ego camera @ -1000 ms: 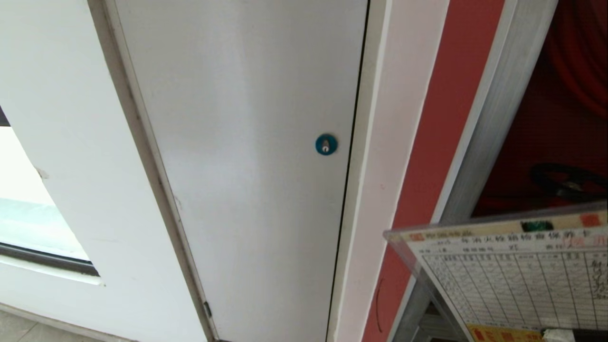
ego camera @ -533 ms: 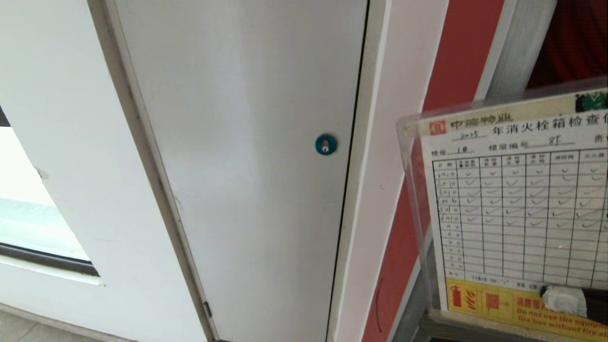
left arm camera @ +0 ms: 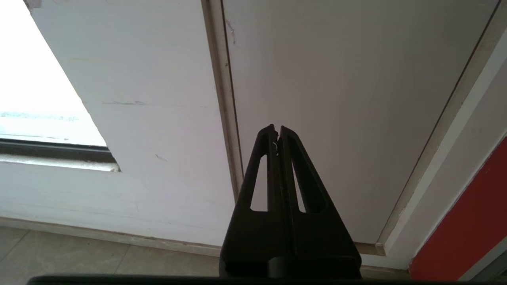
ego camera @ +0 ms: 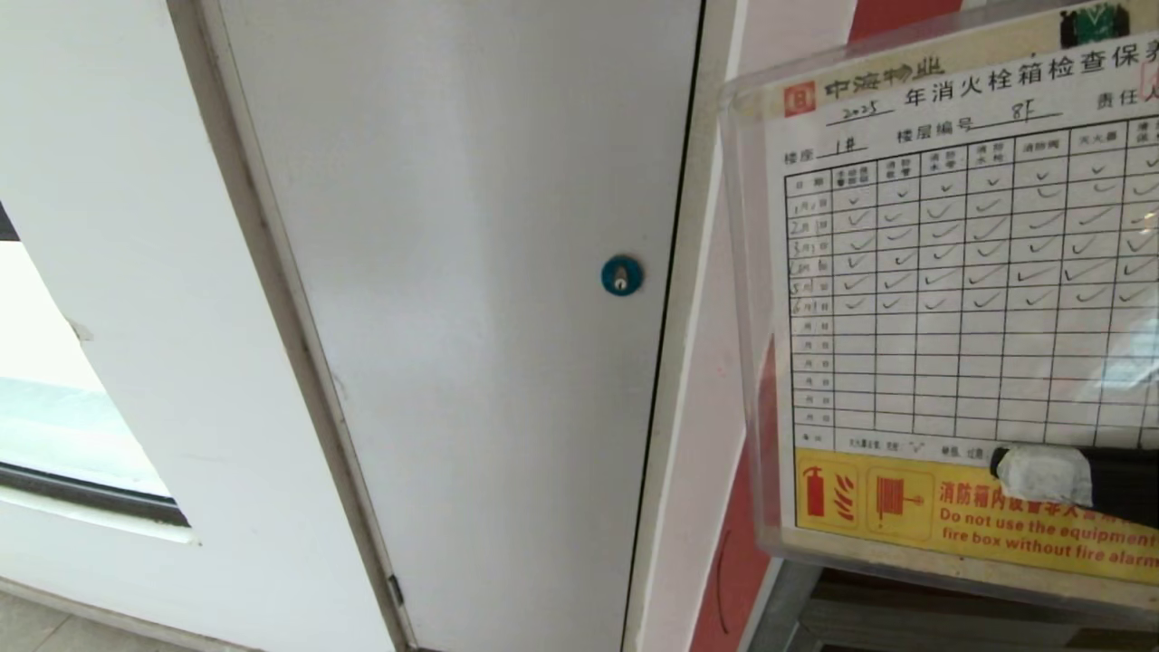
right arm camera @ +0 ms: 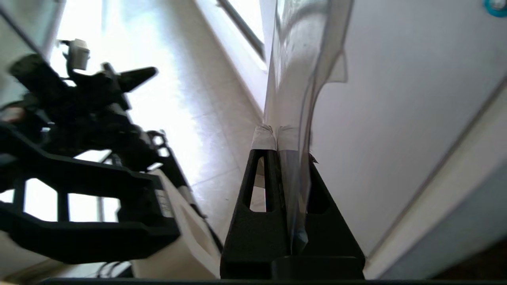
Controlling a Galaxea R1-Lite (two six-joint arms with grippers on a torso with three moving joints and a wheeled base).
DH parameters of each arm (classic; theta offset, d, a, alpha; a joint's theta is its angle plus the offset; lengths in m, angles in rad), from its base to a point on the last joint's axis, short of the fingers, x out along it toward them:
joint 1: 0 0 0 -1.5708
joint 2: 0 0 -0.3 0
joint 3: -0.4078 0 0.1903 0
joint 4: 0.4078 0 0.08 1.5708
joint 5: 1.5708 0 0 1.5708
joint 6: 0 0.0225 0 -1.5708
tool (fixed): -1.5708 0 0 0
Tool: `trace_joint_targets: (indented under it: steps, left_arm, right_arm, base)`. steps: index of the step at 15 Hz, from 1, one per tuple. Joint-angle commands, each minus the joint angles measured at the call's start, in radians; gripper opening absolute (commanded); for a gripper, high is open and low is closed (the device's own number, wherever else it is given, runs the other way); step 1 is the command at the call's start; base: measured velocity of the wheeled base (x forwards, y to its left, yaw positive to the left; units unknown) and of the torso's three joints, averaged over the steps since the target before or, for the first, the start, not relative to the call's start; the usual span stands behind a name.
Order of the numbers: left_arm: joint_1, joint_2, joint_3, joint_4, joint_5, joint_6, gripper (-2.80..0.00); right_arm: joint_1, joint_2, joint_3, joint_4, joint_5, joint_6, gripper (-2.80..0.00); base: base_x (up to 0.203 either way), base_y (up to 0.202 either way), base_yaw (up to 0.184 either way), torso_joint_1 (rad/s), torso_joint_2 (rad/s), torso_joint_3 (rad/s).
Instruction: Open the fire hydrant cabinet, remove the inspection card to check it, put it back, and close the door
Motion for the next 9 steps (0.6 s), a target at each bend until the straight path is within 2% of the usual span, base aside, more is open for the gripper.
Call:
trace_joint_targets:
  steps: [1, 5, 9]
  left_arm:
    - [0.000, 0.001, 0.006, 0.000, 0.000, 0.000, -2.80]
    - [0.000, 0.001, 0.006, 0.000, 0.000, 0.000, -2.80]
    - [0.000, 0.001, 0.006, 0.000, 0.000, 0.000, -2.80]
  right_arm:
    - [0.037, 0.032, -0.010, -0.050, 0.011, 0.031, -2.80]
    - [0.093, 0.067, -0.007, -0.158, 0.016, 0.063, -2.80]
    - [0.112, 0.149, 0.047, -0.339, 0.016, 0.083, -2.80]
  base:
    - [0.000, 0.000, 0.000, 0.000, 0.00, 0.000]
    - [0.000, 0.000, 0.000, 0.000, 0.00, 0.000]
    - [0.000, 0.000, 0.000, 0.000, 0.00, 0.000]
